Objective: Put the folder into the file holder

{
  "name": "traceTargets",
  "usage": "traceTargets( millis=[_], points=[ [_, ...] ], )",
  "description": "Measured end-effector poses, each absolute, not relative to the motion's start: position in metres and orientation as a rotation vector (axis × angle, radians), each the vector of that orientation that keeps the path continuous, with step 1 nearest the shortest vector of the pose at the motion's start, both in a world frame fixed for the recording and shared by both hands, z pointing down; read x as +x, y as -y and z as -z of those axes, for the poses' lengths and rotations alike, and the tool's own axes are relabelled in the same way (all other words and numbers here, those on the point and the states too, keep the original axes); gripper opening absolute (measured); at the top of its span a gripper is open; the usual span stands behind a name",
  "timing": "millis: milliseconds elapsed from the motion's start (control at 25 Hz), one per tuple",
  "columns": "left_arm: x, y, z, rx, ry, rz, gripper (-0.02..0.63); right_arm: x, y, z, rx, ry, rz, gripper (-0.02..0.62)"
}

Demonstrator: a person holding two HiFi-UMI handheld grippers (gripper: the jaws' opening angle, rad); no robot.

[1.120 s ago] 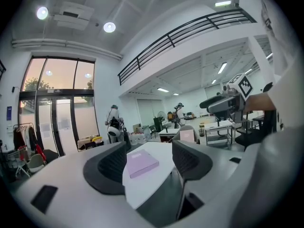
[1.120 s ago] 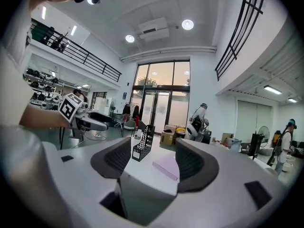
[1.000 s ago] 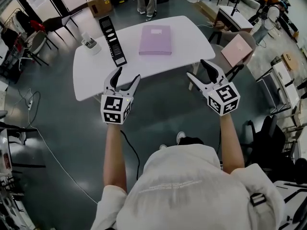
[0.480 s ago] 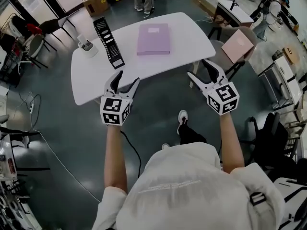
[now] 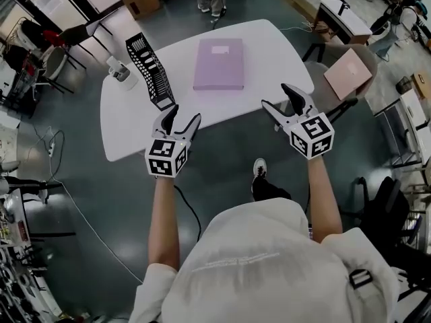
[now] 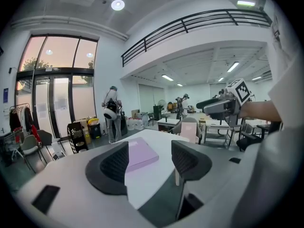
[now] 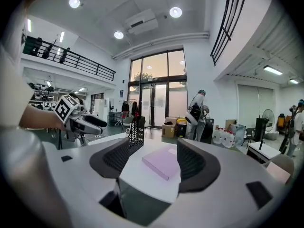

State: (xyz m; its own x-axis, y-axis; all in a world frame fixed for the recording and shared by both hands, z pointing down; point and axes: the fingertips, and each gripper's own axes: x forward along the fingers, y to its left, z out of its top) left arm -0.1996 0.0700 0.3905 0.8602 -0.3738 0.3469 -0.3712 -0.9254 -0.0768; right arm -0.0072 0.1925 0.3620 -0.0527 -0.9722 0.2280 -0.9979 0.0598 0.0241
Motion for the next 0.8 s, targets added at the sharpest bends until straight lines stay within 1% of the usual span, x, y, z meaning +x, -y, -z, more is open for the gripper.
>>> traceTargets(
  millis=[440,560,800],
  points=[
    [-0.098,0.000,-0.398,-3.013,-0.699,0.708,0.296,0.100,-0.100,-0.387,1.941,2.328,-0.481,0.310],
    [-0.081,0.012,-0.407,-3.009,-0.729,0.758,0.296,0.118,-0.083,-0.397,1.911,2.386,-0.563,0.333],
    [-0.063,0.024,-0.428,-3.019,-0.795,0.837,0.296,0.143,-0.058,-0.422,1.871,2.434,-0.724,0.337]
  ],
)
